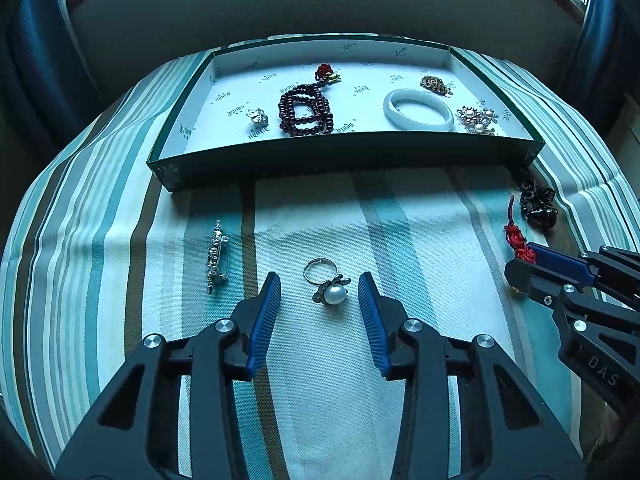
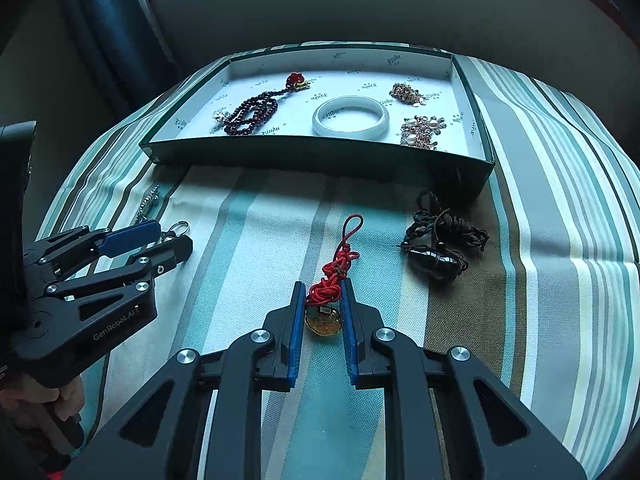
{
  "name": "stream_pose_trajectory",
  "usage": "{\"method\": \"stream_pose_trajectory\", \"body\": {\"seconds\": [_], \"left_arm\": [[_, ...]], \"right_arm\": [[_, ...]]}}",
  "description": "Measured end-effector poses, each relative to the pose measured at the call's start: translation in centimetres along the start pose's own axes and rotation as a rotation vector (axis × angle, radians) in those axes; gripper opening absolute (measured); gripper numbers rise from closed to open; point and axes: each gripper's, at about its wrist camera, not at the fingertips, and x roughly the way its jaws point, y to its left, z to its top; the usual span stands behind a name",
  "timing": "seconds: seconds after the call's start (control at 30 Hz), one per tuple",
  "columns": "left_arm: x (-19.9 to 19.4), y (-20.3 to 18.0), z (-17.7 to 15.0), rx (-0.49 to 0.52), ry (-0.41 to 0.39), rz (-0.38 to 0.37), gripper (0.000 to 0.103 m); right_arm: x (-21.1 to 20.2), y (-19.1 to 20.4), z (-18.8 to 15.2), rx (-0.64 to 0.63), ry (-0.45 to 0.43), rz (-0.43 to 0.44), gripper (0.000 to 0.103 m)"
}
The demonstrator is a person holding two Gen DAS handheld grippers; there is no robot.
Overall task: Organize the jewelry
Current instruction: 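Grasp the silver pearl ring with the left gripper while the right gripper holds the coin pendant, then carry the ring and coin pendant into the tray while opening both grippers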
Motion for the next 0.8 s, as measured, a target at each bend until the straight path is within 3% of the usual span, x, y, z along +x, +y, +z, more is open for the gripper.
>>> {"method": "stream_pose_trajectory", "body": {"seconds": [0.2,0.8], "left_arm": [[0.0,-0.1,0.0,0.006,-0.004,-0.018,0.024],[-1.0,0.2,0.0,0.008,-0.035,-0.018,0.023]], "right_arm": [[0.2,0.0,0.0,-0.001,0.004,0.002,0.018],[0.0,0.1,0.2,-0.010,-0.001,-0.003,0.018]]}}
